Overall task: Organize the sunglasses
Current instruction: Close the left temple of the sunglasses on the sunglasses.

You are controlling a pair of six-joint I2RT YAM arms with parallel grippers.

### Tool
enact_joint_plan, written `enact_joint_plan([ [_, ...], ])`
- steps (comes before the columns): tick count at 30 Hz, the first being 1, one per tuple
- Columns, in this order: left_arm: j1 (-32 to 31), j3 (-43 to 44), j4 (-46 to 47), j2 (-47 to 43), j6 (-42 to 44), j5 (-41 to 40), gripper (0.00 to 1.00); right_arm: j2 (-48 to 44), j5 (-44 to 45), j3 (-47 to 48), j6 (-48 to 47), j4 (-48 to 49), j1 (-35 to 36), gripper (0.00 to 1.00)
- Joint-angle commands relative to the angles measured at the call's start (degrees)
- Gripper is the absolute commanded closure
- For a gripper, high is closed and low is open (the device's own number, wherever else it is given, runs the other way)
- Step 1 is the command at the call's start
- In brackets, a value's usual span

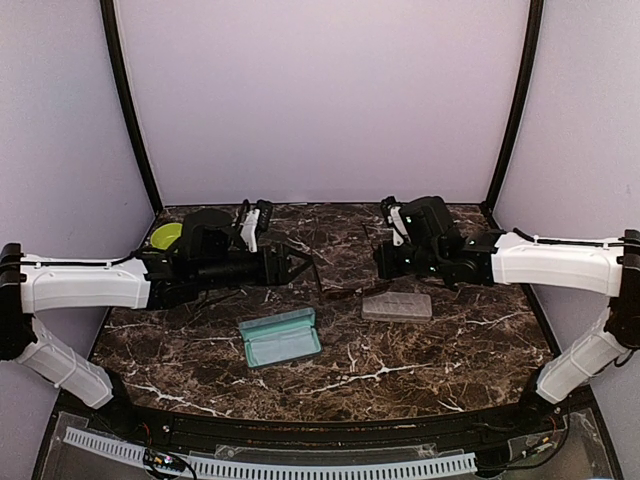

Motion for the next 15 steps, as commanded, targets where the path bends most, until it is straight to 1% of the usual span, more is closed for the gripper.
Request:
enact_joint_plan([
  [1,0.15,-0.43,-1.80,-3.69,1.18,-2.50,0.30,0.18,1.52,3.10,-1.16,-0.27,0.64,1.00],
  [4,0.15,-0.21,-2.26,-3.28,1.96,-2.40,0.30,-0.36,1.19,2.69,-1.29,0.76,0.59,1.00],
  [9,0.15,-1.14,-1.20,-3.35,0.59,-0.91,0.29,-0.34,0.76,2.95,-1.73,1.46,0.64,1.00],
  [15,0.06,-1.36,-1.64,-4.79,-0.08,0.18,0.33,-0.25,-0.36,2.08,-2.00,2.50,0.68,1.00],
])
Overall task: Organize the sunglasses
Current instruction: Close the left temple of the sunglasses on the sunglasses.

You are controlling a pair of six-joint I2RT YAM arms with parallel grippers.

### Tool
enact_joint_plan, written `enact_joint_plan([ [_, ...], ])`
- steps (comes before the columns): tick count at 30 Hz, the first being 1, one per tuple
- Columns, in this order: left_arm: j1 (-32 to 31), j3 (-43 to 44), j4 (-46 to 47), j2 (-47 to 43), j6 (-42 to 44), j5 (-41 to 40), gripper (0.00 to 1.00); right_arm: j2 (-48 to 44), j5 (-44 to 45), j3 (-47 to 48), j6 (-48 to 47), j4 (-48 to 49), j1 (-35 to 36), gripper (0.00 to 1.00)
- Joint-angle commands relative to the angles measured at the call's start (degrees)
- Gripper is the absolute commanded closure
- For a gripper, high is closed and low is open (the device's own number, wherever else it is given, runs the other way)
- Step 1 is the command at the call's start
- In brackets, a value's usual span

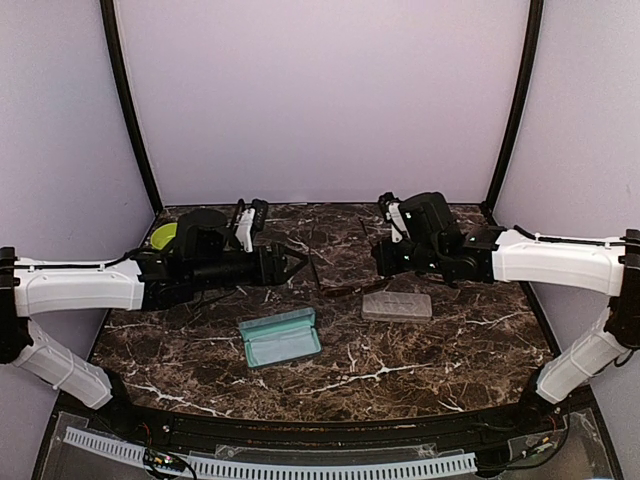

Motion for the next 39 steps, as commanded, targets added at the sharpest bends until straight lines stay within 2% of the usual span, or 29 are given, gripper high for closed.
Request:
enact_joint_plan([
  [1,0.06,-0.70,-0.42,-2.79,-0.98,1.43,0.34,-0.27,-0.56,0.51,-0.76,3.39,0.43,1.00],
  [3,0.06,-1.30,0.22,-2.98,-1.84,2.21,0.36,-0.18,-0.77,0.38,-0.86,3.54,0.53,1.00],
  [9,0.06,-0.35,2.27,-0.89,-2.26,3.74,0.53,-0.09,-1.29,-0.36,-0.43,4.39,0.95,1.00],
  [19,0.06,2.44,2.34,2.31,-0.62,2.24,0.61,0.99,-2.31,0.45,-1.39,4.59,1.55,1.00],
  [30,0.06,4.13,3.05,4.65,-0.07,4.00,0.69,1.31,-2.08,0.47,-1.65,5.35,1.65,1.00],
  [39,0.06,2.97,3.78,4.19,0.26,5.32,0.70,2.14,0.00,1.76,-1.73,4.06,1.65,1.00],
])
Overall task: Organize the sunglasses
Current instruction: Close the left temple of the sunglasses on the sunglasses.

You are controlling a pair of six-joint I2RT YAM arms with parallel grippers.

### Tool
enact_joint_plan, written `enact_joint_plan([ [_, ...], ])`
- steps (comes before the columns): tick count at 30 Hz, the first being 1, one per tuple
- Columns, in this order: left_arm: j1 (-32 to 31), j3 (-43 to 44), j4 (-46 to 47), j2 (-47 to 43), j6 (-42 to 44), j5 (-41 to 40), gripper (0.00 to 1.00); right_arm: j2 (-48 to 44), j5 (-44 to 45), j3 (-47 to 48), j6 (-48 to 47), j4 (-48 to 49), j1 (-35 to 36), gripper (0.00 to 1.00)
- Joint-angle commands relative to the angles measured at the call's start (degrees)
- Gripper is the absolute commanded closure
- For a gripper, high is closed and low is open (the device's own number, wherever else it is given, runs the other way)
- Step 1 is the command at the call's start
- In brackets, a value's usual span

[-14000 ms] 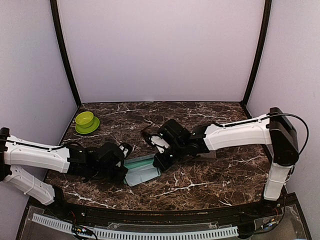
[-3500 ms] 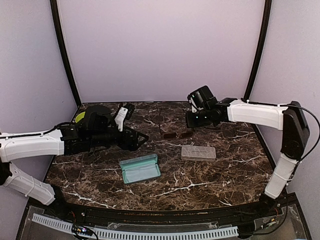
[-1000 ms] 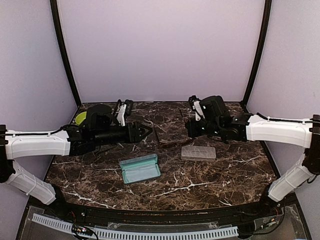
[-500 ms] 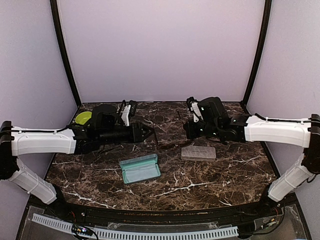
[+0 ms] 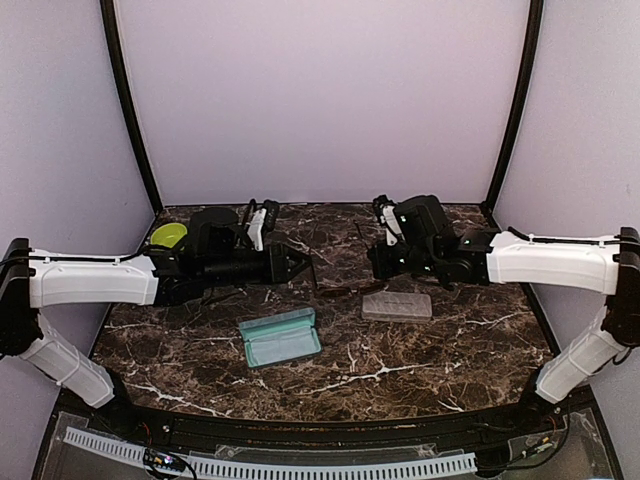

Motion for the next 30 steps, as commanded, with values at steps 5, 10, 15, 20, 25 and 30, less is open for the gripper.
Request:
enact_joint_plan([
  [5,-0.05,0.39,2.50,0.41,1.20,3.97,0.69,1.03,0.58,2.65,-0.45,2.29,0.69,1.00],
  [10,-0.05,-0.07,2.82,-0.26,1.81,3.98,0.69,1.19,0.80,2.83,-0.11,2.24,0.71,1.00],
  [15,-0.05,0.02,1.77,-0.88,2.89,3.51,0.69,1.68,0.03,3.32,0.14,1.90,0.71,1.00],
  [20,-0.13,0.12,1.39,-0.06,2.90,4.10,0.71,1.78,-0.91,3.81,0.41,1.79,0.72,1.00],
  [25,-0.52,0.36,0.36,0.72,3.28,4.63,0.74,1.33,-0.87,3.90,0.79,1.86,0.74,1.00],
  [30,-1.16,1.01,-0.53,1.50,4.14,5.60,0.75,1.65,-0.37,4.75,1.05,1.43,0.76,1.00],
])
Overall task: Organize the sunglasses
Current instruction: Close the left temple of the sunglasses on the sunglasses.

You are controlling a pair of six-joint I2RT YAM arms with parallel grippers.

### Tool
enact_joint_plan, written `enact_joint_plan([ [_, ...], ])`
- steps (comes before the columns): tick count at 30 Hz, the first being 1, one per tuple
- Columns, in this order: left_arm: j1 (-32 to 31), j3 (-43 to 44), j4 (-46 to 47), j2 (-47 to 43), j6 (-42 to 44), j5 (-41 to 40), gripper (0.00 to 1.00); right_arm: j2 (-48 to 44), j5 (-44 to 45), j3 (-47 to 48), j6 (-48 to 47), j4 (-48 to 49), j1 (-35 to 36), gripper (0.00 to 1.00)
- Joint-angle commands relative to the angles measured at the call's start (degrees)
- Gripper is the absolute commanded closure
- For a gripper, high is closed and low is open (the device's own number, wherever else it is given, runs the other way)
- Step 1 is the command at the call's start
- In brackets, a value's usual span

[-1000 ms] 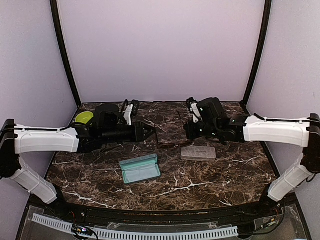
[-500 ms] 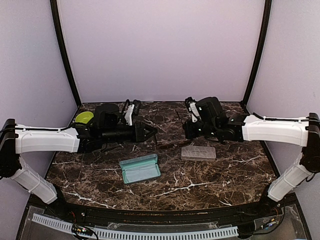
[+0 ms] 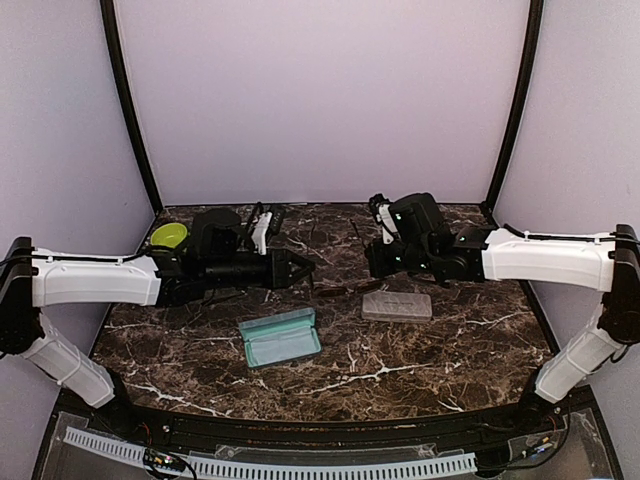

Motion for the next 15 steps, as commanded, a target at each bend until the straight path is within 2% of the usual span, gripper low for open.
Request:
enact_joint_plan([
  [1,-1.16,1.19,-1.04,0.96,1.84,2.59,0.75,0.13,-0.56,2.88,1.20,2.18,0.52,1.00],
  [15,-2.39,3.43,-2.20,4.16,4.07,6.98,0.75,-0.34,0.66,3.58,2.78,1.35,0.48,1.00],
])
